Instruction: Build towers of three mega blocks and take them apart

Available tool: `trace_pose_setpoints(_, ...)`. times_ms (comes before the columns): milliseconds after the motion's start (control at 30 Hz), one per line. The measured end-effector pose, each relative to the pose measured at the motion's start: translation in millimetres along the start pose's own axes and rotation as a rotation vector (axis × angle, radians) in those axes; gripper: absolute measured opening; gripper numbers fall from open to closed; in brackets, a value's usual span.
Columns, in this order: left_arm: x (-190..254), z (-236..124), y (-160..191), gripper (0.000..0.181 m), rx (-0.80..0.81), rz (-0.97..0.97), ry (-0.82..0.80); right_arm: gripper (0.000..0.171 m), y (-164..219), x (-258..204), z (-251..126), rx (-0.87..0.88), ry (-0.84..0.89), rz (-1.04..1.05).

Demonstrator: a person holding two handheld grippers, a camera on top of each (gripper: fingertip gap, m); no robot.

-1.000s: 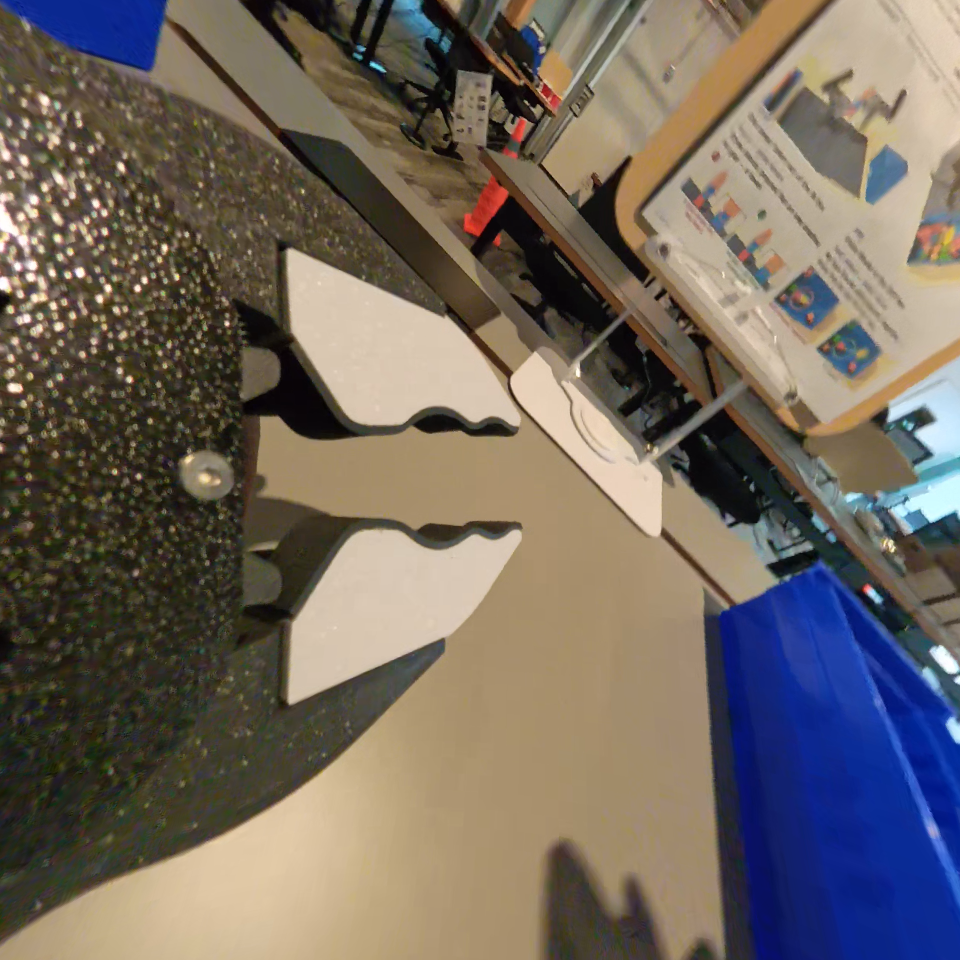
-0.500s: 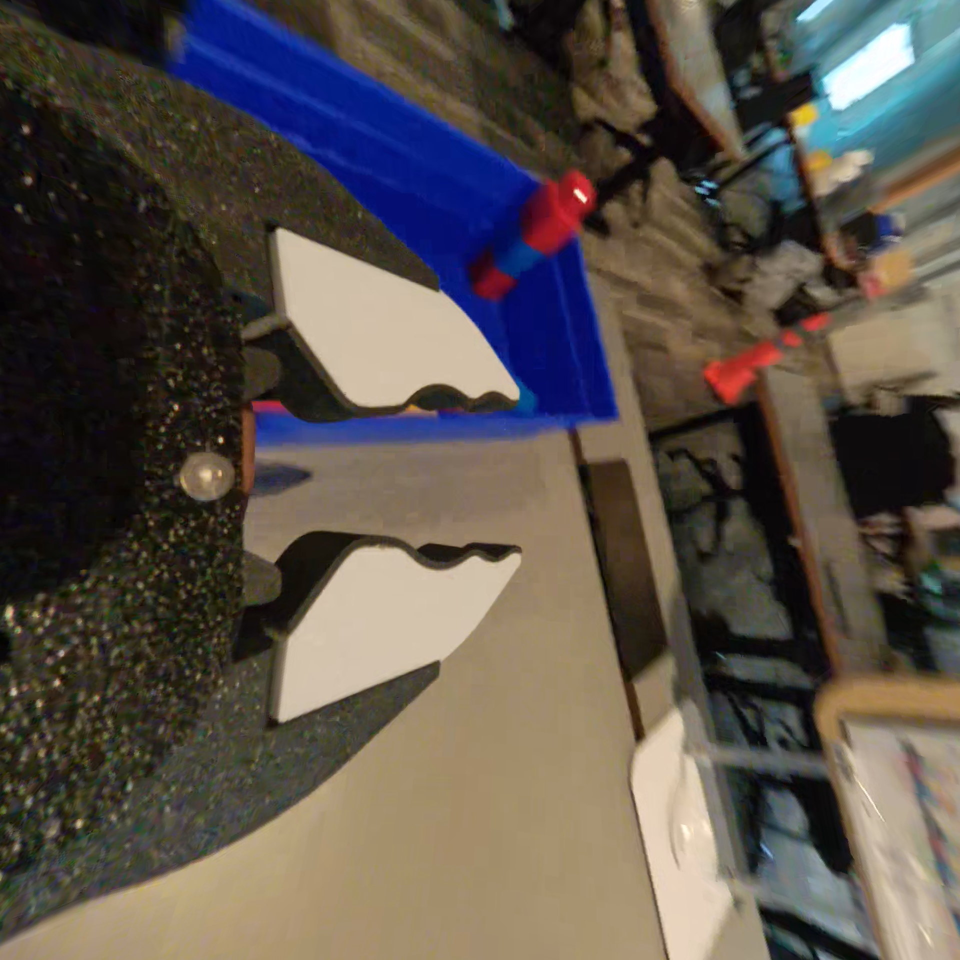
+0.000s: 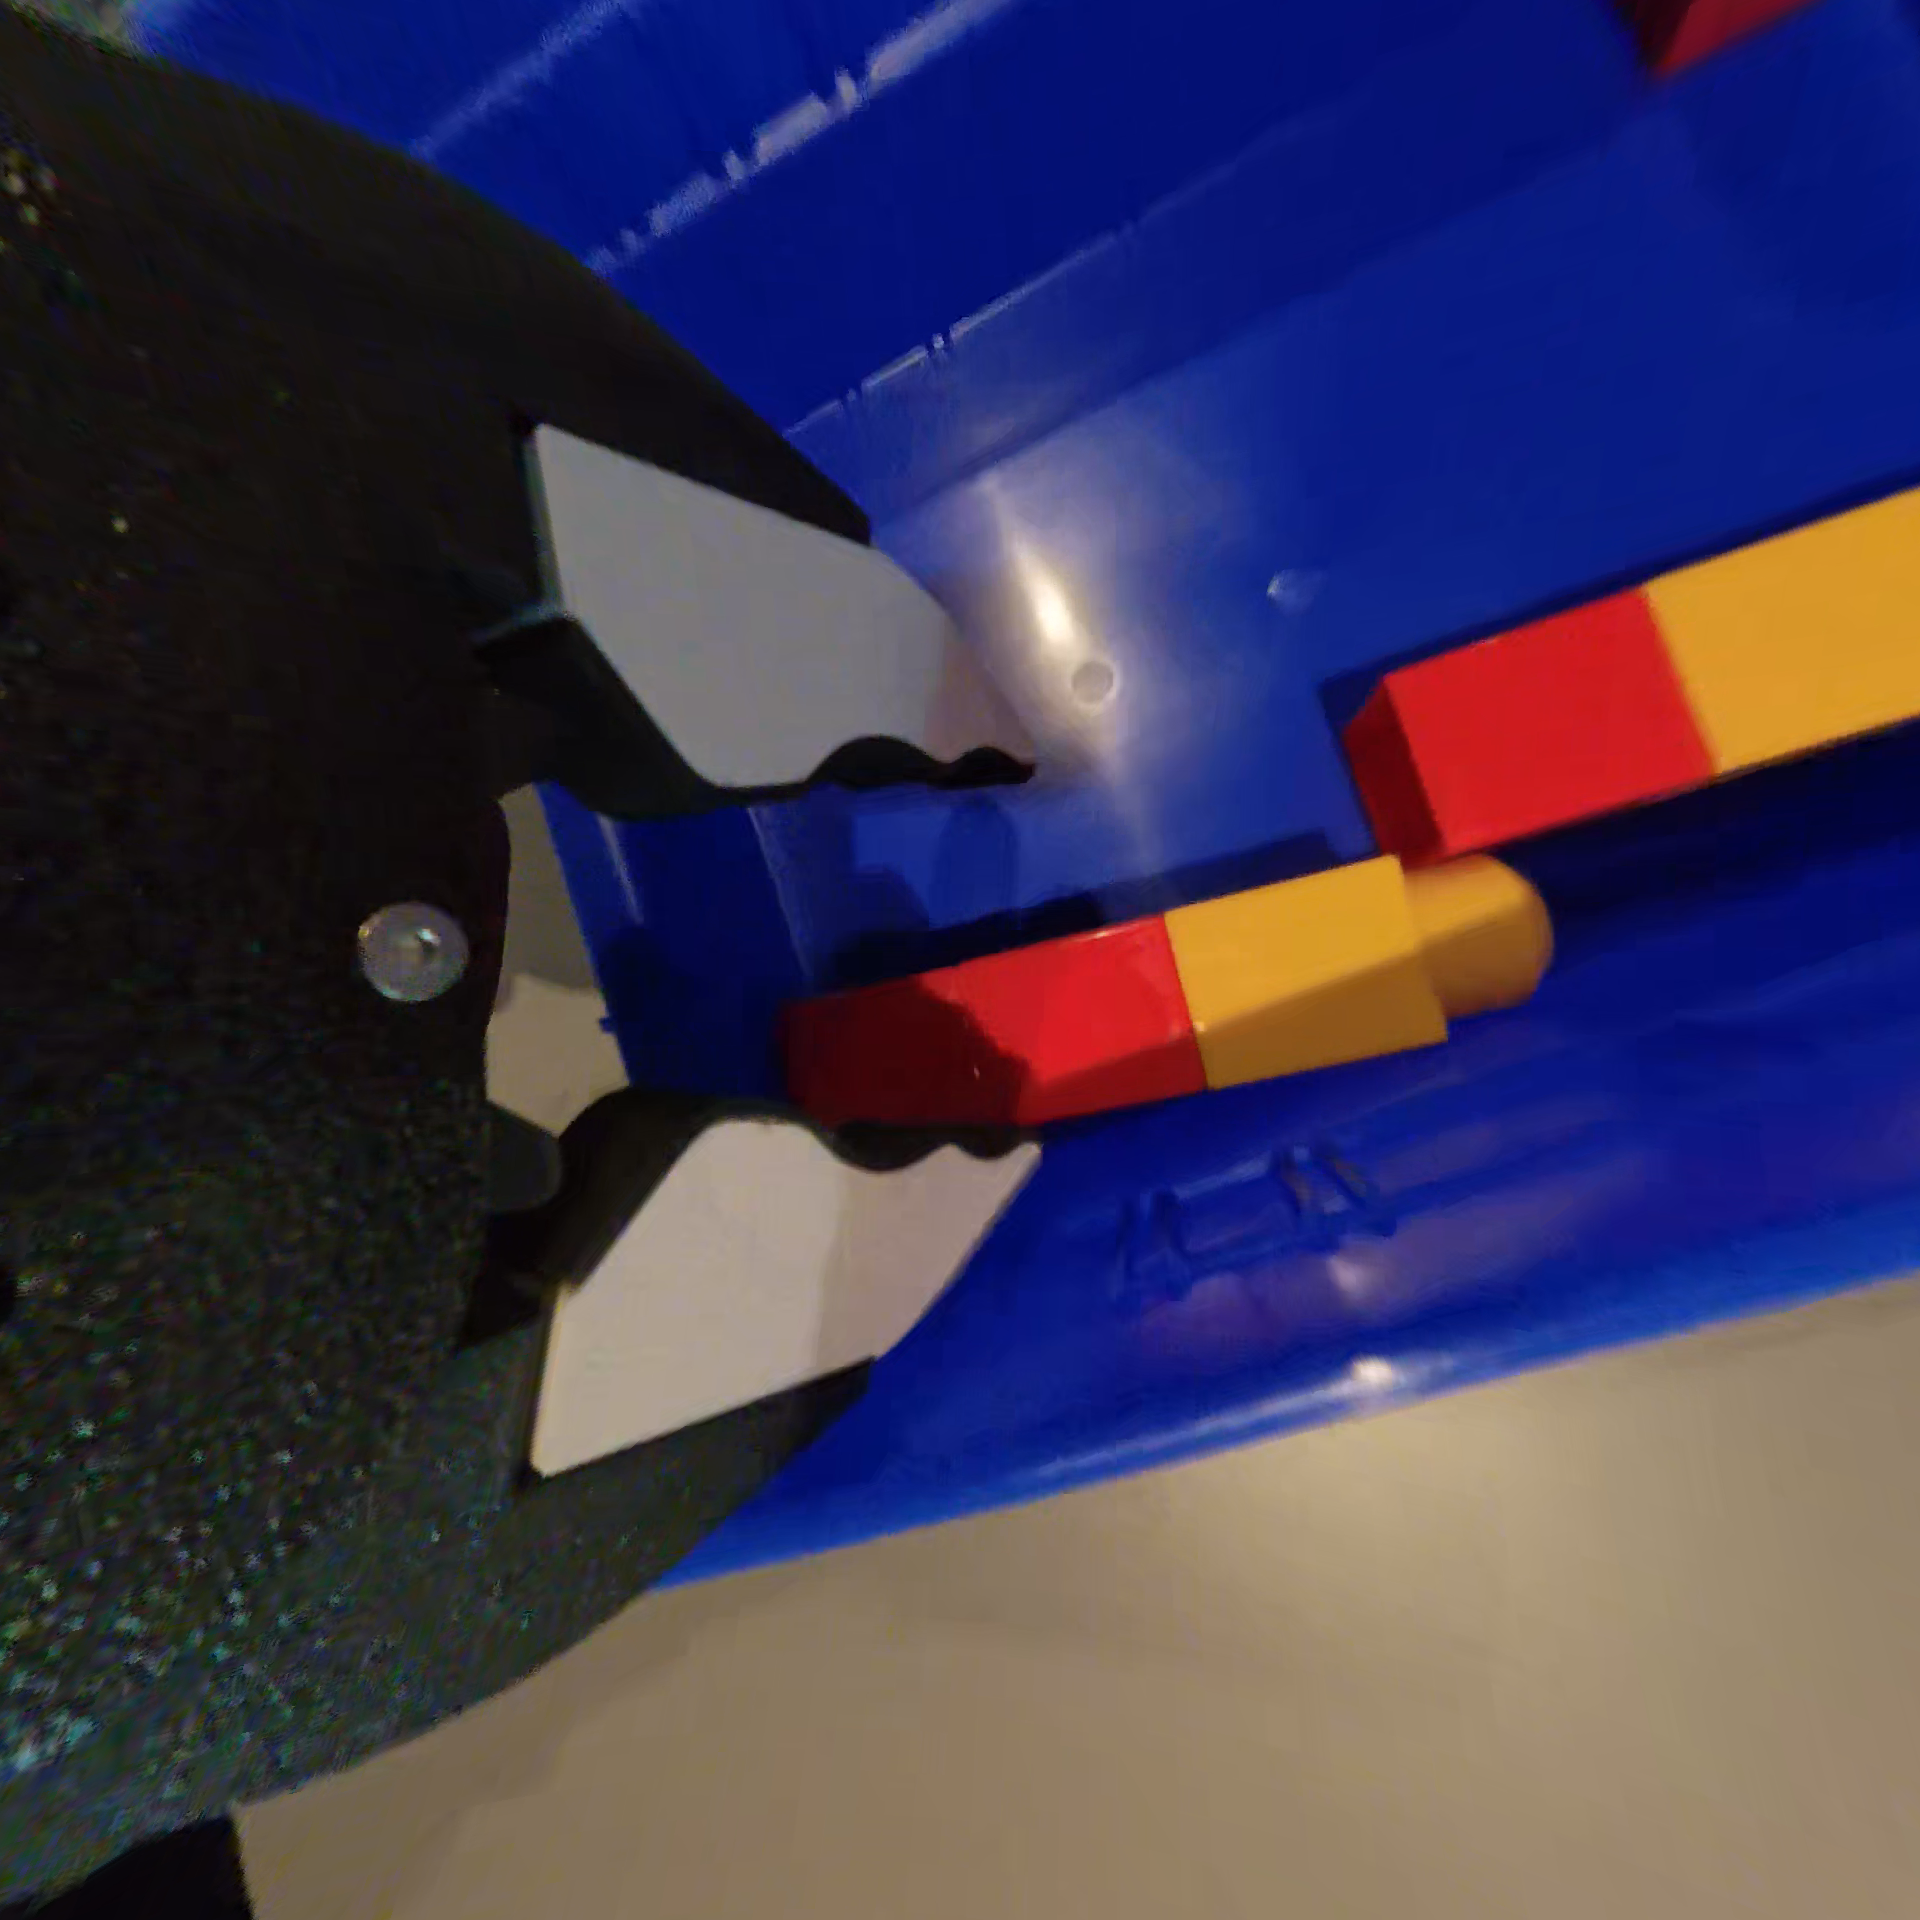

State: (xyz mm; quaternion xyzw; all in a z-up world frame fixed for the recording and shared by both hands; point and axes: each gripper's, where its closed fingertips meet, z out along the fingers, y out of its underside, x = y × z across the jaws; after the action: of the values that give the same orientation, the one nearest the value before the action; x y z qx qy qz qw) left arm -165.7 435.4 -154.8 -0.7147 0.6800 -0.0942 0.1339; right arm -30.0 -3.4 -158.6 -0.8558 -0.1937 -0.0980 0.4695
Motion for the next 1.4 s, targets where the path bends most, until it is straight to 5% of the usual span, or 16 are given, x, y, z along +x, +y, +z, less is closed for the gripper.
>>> trace_pose_setpoints(133,3,17,0,0.058,-0.066,-0.043,0.082,0.014,1,-2,1,-0.013,-0.005,-0.013)
trace_pose_setpoints(200,2,25,6,0.038,-0.116,-0.026,0.078,0.014,2,-2,1,-0.018,-0.006,-0.019)
trace_pose_setpoints(400,-14,28,7,0.037,-0.097,-0.046,-0.018,0.015,2,-4,1,-0.023,0.002,-0.042)
trace_pose_setpoints(633,-37,-58,-29,0.037,0.299,-0.153,-0.305,0.015,-1,1,0,0.001,0.018,-0.007)
trace_pose_setpoints(833,87,-124,-127,0.037,0.729,0.195,-0.307,0.016,-30,30,-1,0.19,0.099,0.217)
trace_pose_setpoints(1000,262,-100,-207,0.037,1.094,0.46,-0.121,0.049,-85,87,-9,0.606,0.144,0.635)
trace_pose_setpoints(1200,384,-42,-211,0.036,1.175,0.716,-0.242,0.066,-73,105,-35,0.689,0.209,0.743)
trace_pose_setpoints(1400,417,-24,-198,0.037,1.166,0.852,-0.199,0.055,-61,107,-51,0.712,0.114,0.799)
